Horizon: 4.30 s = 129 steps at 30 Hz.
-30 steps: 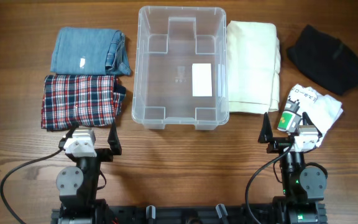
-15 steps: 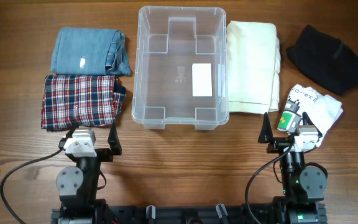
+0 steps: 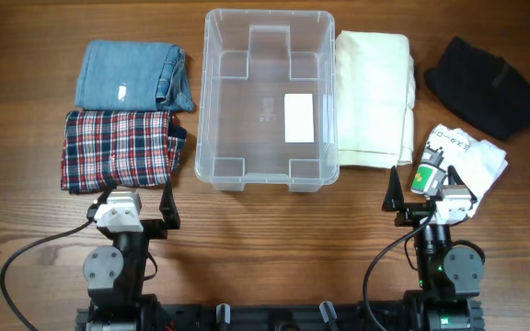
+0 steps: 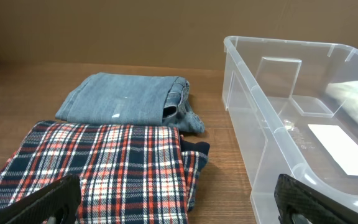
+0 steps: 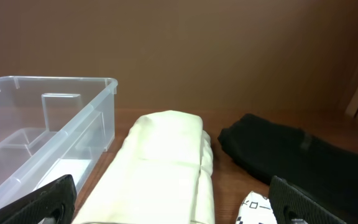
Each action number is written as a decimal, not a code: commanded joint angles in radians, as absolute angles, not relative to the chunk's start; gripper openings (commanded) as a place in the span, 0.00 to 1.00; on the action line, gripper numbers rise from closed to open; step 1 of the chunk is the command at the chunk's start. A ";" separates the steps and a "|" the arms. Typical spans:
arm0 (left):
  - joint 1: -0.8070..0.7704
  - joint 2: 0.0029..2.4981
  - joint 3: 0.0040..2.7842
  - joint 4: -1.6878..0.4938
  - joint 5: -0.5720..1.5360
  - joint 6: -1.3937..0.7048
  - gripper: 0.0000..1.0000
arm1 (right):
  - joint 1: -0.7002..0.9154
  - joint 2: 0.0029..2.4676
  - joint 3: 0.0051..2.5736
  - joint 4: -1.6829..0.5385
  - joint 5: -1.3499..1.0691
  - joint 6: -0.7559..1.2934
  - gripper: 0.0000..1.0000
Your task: Pack container
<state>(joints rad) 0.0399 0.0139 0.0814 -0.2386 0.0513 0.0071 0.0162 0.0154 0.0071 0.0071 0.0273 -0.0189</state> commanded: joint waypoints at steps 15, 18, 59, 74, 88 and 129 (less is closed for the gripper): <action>0.041 0.007 0.073 -0.235 0.063 0.026 1.00 | 0.012 0.007 0.005 0.012 0.037 0.001 1.00; 0.041 0.007 0.073 -0.236 0.063 0.026 1.00 | 0.012 0.007 0.005 0.012 0.037 0.000 1.00; 0.041 0.007 0.073 -0.236 0.063 0.026 1.00 | 0.012 0.007 0.005 0.012 0.037 0.000 1.00; 0.041 0.007 0.073 -0.235 0.063 0.026 1.00 | 0.012 0.007 0.005 0.012 0.037 0.000 1.00; 0.041 0.007 0.073 -0.235 0.063 0.026 1.00 | 0.012 0.007 0.005 0.011 0.037 0.001 1.00; 0.041 0.007 0.073 -0.235 0.063 0.026 1.00 | 0.012 0.042 0.006 0.006 -0.016 -0.052 1.00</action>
<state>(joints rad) 0.0399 0.0139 0.0814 -0.2386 0.0517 0.0071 0.0158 0.0349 0.0067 0.0032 -0.0395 -0.0193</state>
